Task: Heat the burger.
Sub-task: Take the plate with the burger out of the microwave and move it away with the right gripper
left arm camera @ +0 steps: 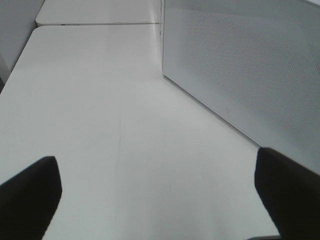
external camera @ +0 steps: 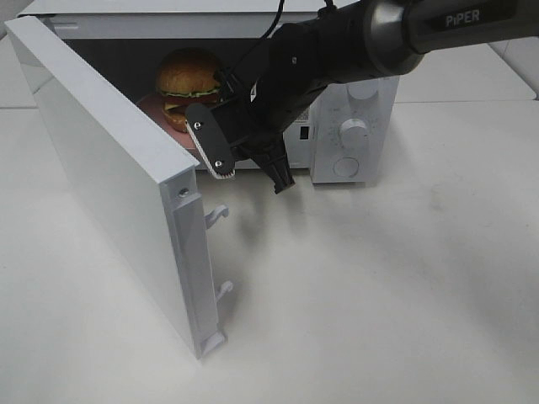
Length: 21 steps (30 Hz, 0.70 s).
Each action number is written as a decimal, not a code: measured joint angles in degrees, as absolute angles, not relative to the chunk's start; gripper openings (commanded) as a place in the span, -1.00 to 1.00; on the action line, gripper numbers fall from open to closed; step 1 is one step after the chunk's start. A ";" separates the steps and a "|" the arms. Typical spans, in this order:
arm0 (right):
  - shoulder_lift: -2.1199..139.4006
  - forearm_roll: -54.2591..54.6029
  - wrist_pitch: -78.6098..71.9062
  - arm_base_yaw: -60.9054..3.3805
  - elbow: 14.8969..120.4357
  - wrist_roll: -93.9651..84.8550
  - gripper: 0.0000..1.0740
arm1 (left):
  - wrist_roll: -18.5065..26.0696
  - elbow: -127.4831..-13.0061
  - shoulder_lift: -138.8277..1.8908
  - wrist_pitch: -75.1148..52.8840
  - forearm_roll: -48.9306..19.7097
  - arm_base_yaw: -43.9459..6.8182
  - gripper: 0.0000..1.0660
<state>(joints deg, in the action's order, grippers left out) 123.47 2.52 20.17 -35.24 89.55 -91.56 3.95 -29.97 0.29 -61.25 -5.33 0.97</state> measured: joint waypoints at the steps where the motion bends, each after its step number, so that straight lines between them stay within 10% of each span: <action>1: 122.61 4.30 19.60 -35.24 87.95 -93.74 -1.00 | 3.95 -29.97 0.29 -61.25 -5.33 0.97 0.86; 21: 115.11 13.18 15.70 -35.24 79.07 -101.18 -1.00 | 3.95 -29.97 0.29 -61.25 -5.33 0.97 0.86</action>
<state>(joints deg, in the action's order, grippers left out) 115.11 13.18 15.70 -35.24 79.07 -101.18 3.95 -29.97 0.29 -61.25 -5.33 0.97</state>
